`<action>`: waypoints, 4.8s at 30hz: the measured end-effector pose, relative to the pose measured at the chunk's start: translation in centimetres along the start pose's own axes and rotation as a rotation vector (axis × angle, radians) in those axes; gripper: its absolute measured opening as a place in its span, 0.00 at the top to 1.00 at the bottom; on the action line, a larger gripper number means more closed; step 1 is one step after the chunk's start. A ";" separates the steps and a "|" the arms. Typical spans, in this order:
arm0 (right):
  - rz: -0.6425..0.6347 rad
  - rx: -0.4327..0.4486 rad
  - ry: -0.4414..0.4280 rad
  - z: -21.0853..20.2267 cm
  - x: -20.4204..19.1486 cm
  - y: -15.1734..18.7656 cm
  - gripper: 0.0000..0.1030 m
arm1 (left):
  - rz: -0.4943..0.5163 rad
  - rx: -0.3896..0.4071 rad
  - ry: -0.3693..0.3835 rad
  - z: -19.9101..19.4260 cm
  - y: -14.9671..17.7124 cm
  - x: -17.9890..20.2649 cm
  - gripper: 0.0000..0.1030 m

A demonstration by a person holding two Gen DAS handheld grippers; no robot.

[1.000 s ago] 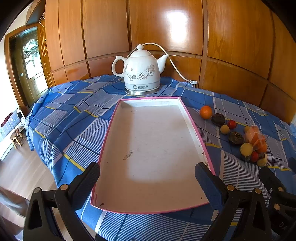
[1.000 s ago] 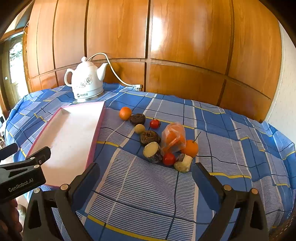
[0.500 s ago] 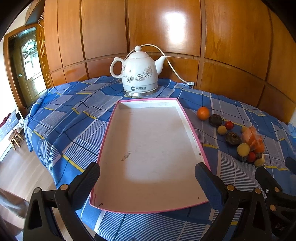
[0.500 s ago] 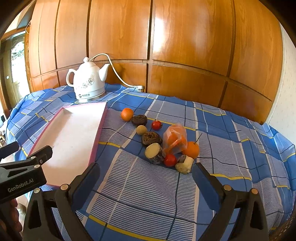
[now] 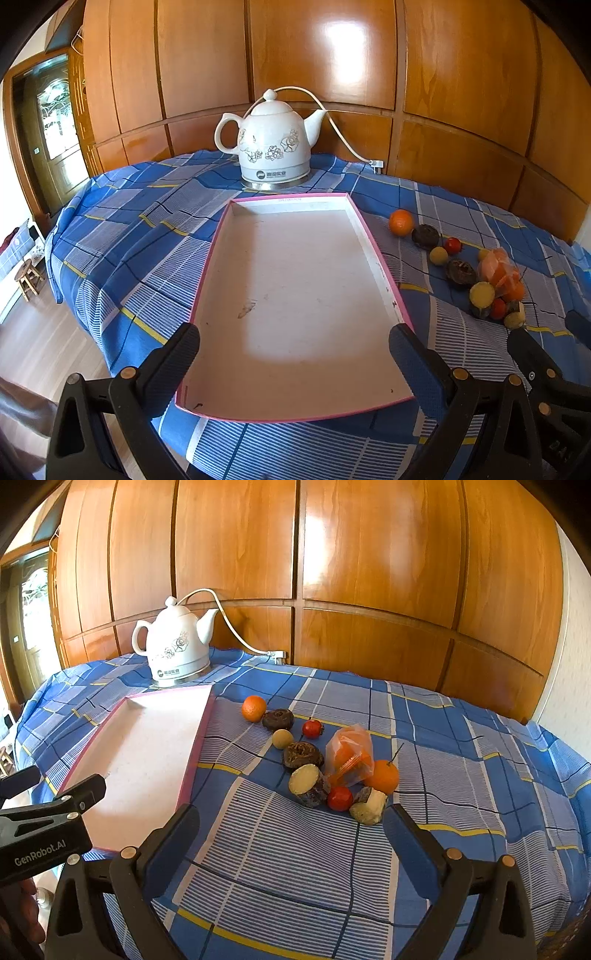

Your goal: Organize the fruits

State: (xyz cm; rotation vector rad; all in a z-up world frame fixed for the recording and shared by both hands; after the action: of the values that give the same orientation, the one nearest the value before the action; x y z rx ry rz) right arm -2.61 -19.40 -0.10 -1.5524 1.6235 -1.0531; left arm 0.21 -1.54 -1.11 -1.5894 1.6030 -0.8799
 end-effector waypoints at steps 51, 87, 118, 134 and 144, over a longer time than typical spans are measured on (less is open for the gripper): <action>0.153 -0.078 -0.010 3.5 8.5 0.7 0.03 | 0.296 -0.334 0.420 23.4 -9.0 14.9 0.62; 0.313 -0.277 -0.069 9.8 10.5 2.5 0.64 | -0.062 -0.113 0.297 7.3 -3.4 -2.6 0.63; 0.199 -0.301 -0.050 8.3 9.2 4.0 0.67 | -0.073 0.003 0.047 7.8 -5.7 -4.5 0.30; 0.209 -0.252 -0.051 7.0 9.7 3.5 0.68 | -0.046 0.038 0.039 2.8 -4.0 -3.3 0.09; 0.143 -0.184 -0.244 5.0 5.1 0.3 0.68 | -0.073 0.005 0.022 3.1 -2.5 -4.5 0.08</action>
State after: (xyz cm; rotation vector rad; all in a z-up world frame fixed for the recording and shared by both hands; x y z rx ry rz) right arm 1.12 -25.03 -2.34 -1.5863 1.6669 -0.6266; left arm 4.12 2.92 -0.47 -1.6487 1.5649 -0.9416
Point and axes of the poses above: each gripper's, at about its wrist camera, not at the fingertips, and z roughly the way its jaws point, x to its right, y to its underside, the point moved 2 cm from there along z, roughly the way its jaws point, and after that the axes turned 11 degrees about x, right-handed, at the moved point
